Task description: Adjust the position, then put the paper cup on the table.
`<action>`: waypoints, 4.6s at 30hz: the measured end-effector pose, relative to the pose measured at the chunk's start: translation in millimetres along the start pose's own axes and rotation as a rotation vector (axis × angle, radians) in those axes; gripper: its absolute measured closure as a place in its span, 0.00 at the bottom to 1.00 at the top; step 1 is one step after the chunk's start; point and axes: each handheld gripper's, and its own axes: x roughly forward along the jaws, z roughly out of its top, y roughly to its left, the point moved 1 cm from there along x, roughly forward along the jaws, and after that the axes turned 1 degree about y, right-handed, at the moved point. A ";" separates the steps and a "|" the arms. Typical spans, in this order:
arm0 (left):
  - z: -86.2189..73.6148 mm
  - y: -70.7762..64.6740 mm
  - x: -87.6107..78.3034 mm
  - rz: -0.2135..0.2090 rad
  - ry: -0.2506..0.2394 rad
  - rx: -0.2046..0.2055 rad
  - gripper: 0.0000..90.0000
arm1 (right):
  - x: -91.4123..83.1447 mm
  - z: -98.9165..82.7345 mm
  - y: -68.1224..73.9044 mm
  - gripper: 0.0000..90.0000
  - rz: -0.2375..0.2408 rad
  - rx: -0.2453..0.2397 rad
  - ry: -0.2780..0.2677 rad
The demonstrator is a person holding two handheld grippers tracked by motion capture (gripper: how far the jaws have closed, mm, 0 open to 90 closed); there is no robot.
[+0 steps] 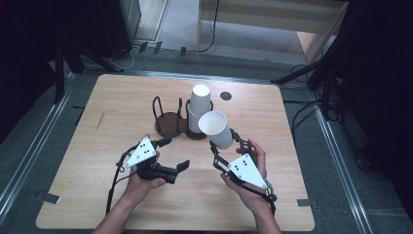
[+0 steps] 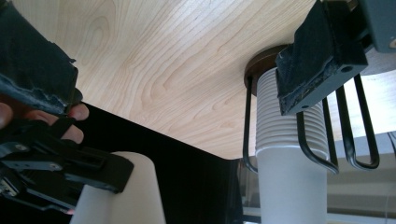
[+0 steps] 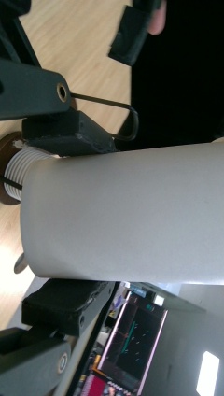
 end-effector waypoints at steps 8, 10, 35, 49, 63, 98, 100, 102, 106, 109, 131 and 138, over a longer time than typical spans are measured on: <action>6.3 -3.4 5.3 -0.005 0.000 -0.012 0.00 | -2.8 -7.8 3.2 0.39 -0.020 0.096 -0.022; 8.2 -5.6 7.3 -0.010 0.005 -0.012 0.00 | -3.3 -9.6 4.8 0.39 -0.014 0.118 -0.033; 36.0 -27.8 25.6 -0.069 -0.018 0.004 0.01 | -8.5 -9.1 21.7 0.39 0.026 0.141 -0.073; 54.5 -35.2 32.3 -0.085 -0.032 0.004 0.13 | -6.2 -10.7 36.0 0.38 0.054 0.142 -0.067; 64.8 -40.3 33.5 -0.064 -0.002 0.058 0.31 | -5.5 -10.2 40.9 0.36 0.050 0.154 -0.063; 51.5 -44.3 39.7 -0.063 0.102 0.146 0.31 | -1.4 2.6 46.7 0.30 0.039 0.186 0.101; 51.4 -43.7 39.9 -0.065 0.102 0.134 0.24 | -1.9 2.6 47.5 0.33 0.042 0.191 0.090; 51.4 -42.3 40.1 -0.089 0.101 0.109 0.19 | -1.7 2.5 48.0 0.34 0.044 0.196 0.088; 52.9 -38.6 38.5 -0.102 0.085 0.069 0.10 | -1.1 0.6 48.7 0.35 0.040 0.207 0.084; 56.1 -36.0 35.5 -0.101 0.063 0.047 0.04 | -1.1 -1.1 47.9 0.35 0.033 0.207 0.088; 47.7 -8.0 -5.8 0.076 -0.025 0.055 0.00 | 6.8 -6.7 6.4 0.36 -0.101 0.257 0.081; 34.6 7.4 -27.0 0.138 -0.042 0.034 0.00 | 11.0 -11.9 -18.0 0.35 -0.171 0.271 0.079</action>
